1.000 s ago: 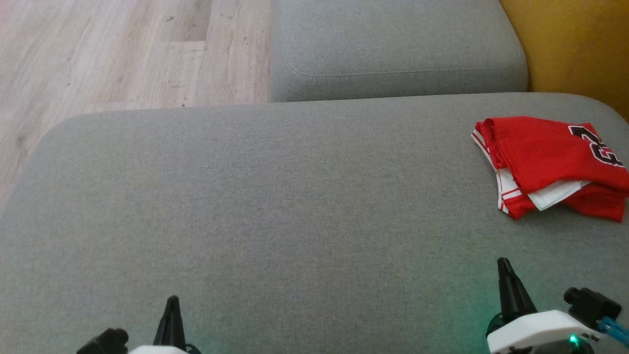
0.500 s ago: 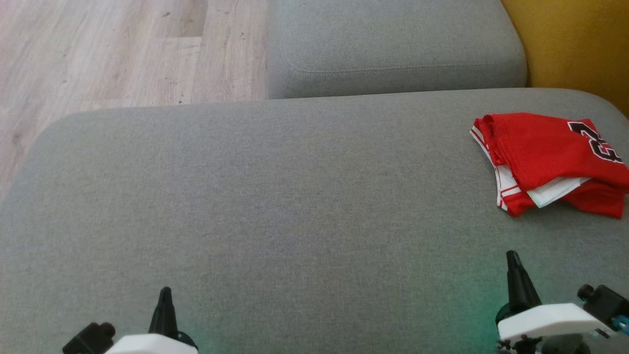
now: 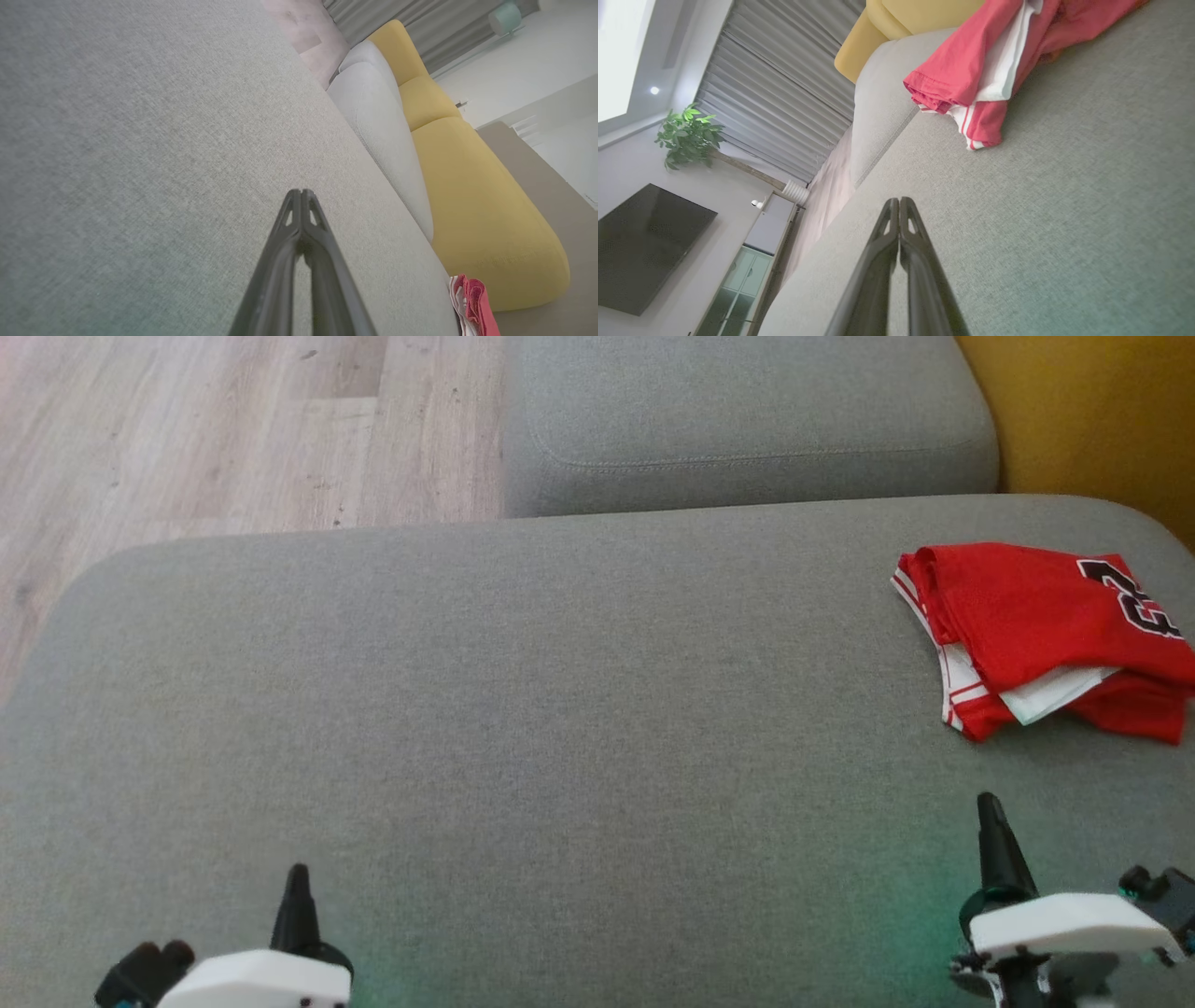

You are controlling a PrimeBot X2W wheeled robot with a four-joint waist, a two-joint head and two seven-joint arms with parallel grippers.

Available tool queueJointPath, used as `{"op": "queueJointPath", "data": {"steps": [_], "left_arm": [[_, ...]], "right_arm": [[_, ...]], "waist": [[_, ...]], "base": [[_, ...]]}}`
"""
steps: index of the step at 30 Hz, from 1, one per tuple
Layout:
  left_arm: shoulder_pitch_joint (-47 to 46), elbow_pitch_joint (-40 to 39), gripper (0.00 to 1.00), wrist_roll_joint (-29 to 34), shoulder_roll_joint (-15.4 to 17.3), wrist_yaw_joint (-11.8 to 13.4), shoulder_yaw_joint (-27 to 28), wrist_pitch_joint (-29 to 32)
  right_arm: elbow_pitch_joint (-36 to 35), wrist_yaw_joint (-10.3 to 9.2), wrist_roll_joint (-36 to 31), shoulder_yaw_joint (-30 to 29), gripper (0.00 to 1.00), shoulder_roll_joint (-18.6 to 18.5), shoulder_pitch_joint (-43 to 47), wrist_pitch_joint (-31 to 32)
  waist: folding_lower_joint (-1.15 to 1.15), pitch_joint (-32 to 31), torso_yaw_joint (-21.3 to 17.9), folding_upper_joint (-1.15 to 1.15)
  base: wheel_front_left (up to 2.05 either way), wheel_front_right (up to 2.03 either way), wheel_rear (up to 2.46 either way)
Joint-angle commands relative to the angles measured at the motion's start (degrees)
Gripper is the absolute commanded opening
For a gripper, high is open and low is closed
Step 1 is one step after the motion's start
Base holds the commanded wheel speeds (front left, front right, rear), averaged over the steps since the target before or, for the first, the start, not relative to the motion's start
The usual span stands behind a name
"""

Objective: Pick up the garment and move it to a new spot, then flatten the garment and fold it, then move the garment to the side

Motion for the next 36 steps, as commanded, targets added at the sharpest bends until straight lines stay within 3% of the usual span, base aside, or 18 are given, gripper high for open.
{"op": "queueJointPath", "data": {"steps": [1, 36], "left_arm": [[-3.75, -1.61, 0.0, -0.91, 0.11, -0.58, 2.35, 0.19], [-7.26, -1.43, 0.0, -16.96, -3.36, -5.93, 12.3, 5.87]], "right_arm": [[-2.21, 0.22, 1.56, 0.22, 0.0, -1.0, -3.34, 0.27], [-2.59, 0.33, 25.71, -2.78, 0.0, -1.07, -6.94, 4.33]], "waist": [[0.0, 0.04, -0.02, 0.0], [0.0, 1.64, -0.9, 0.0]], "base": [[0.0, 0.0, 0.0], [0.0, 0.0, 0.0]]}}
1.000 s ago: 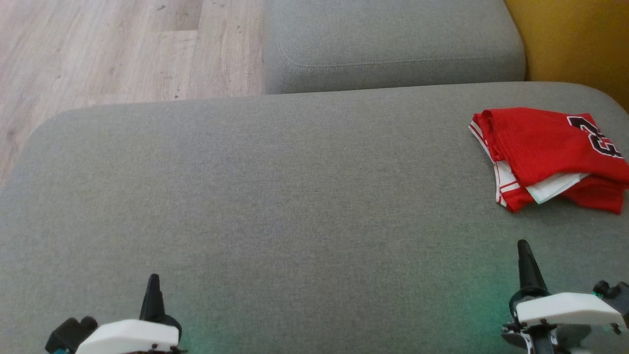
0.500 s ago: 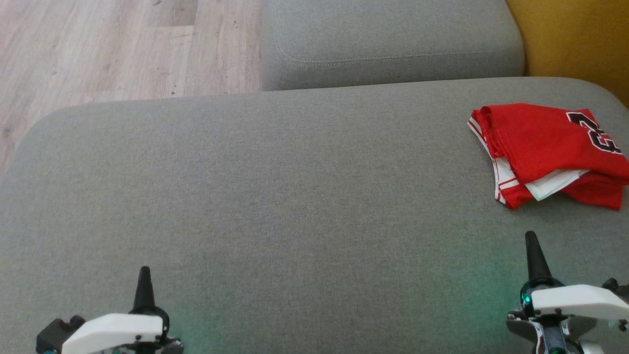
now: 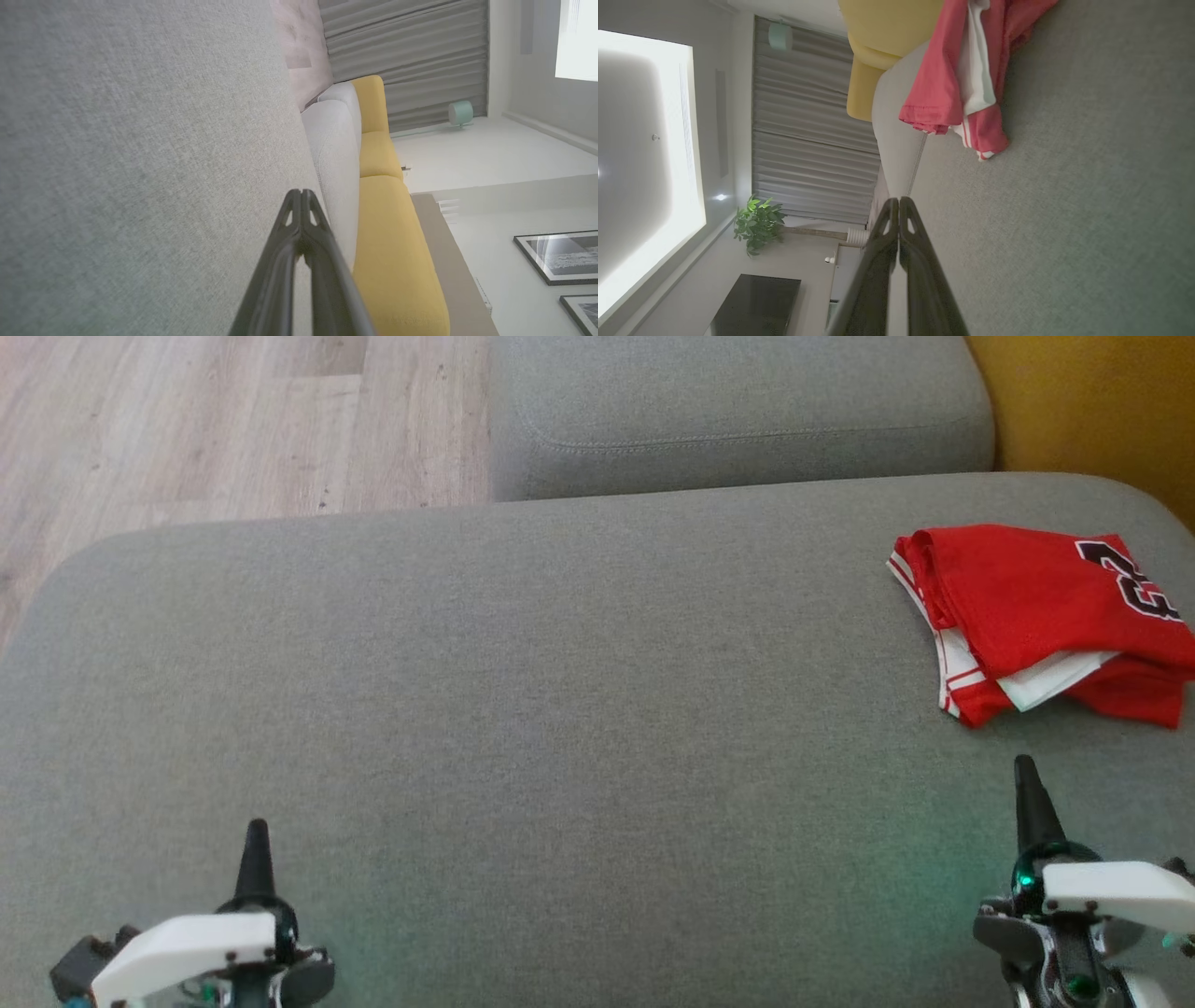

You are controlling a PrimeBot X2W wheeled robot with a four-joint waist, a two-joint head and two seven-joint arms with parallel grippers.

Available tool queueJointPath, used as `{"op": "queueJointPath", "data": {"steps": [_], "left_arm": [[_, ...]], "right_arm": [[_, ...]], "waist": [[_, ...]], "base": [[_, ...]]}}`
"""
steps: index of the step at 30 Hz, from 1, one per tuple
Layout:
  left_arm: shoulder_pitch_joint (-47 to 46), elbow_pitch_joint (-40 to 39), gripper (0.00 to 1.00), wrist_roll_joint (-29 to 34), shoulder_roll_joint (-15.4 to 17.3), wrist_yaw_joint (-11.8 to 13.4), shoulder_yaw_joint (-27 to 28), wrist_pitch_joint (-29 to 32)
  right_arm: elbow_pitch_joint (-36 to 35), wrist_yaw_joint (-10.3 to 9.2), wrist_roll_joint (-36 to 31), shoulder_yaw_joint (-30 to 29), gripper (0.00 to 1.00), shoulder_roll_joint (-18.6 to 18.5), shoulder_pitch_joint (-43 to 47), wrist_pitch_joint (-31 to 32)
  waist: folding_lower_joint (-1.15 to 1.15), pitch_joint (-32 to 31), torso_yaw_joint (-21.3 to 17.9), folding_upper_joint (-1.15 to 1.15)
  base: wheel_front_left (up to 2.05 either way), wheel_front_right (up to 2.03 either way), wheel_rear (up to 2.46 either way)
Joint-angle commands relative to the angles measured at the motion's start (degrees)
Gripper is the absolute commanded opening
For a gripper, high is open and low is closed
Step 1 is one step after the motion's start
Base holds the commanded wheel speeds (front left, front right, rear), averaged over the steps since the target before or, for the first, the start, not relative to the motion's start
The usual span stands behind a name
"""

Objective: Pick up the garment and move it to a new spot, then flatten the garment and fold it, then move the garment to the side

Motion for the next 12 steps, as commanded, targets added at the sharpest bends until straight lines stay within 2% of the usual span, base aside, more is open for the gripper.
{"op": "queueJointPath", "data": {"steps": [1, 12], "left_arm": [[-3.52, -1.66, 0.0, -1.1, 0.19, -0.56, 2.4, 0.47], [-4.6, -1.61, 0.0, -6.0, -0.88, -2.19, 5.45, 2.22]], "right_arm": [[-2.24, 0.33, 1.66, 0.64, 0.0, -1.05, -3.24, 0.52], [-2.35, 0.37, 9.01, -0.32, 0.0, -1.04, -4.34, 1.8]], "waist": [[0.0, 0.05, -0.03, 0.0], [0.0, 0.54, -0.29, 0.0]], "base": [[0.0, 0.0, 0.0], [0.0, 0.0, 0.0]]}}
